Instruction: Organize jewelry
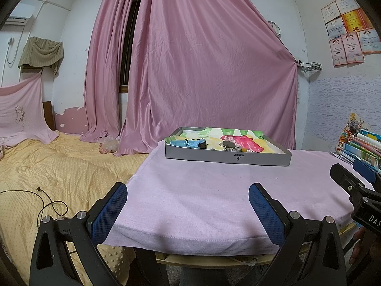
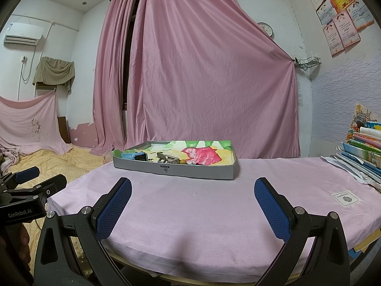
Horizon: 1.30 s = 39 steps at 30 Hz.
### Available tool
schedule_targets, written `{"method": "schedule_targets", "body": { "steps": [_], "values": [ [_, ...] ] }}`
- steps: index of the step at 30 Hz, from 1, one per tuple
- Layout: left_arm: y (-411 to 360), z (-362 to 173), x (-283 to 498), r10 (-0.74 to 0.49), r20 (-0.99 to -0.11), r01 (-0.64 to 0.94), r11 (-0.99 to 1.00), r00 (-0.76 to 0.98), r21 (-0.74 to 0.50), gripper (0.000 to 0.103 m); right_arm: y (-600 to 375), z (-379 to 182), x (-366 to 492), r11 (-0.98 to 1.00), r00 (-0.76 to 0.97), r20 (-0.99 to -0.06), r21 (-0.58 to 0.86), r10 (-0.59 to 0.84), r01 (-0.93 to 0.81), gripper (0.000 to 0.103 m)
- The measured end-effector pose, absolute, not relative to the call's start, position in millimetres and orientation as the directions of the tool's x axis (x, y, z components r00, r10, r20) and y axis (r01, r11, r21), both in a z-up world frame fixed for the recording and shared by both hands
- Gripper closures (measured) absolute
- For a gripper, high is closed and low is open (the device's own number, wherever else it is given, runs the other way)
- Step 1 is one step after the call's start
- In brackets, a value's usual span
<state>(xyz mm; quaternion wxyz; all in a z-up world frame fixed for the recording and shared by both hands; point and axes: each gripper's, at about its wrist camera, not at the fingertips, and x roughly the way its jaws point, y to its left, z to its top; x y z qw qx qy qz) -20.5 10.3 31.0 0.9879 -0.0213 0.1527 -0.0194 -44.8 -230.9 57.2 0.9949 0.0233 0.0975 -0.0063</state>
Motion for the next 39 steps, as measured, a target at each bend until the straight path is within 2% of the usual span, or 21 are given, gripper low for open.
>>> {"method": "schedule_targets", "body": {
  "steps": [20, 27, 39],
  "values": [
    [10.2, 30.7, -20.8, -0.045, -0.303, 0.031, 0.998, 0.952, -0.049, 0.001, -230.4, 58.2, -43.5, 0.999, 0.981, -0.196, 0.045, -0.005, 0.014, 0.002],
    [9.9, 25.6, -15.6, -0.026, -0.349, 0.011, 0.999, 0.937, -0.046, 0.001, -230.1, 59.1, -42.9, 0.999, 0.980, -0.199, 0.043, -0.009, 0.017, 0.002],
    [10.6, 24.0, -15.5, -0.030, -0.354, 0.013, 0.999, 0.935, -0.051, 0.001, -226.9, 60.0, -43.2, 0.999, 0.980, -0.197, 0.039, -0.009, 0.017, 0.002]
  ]
}}
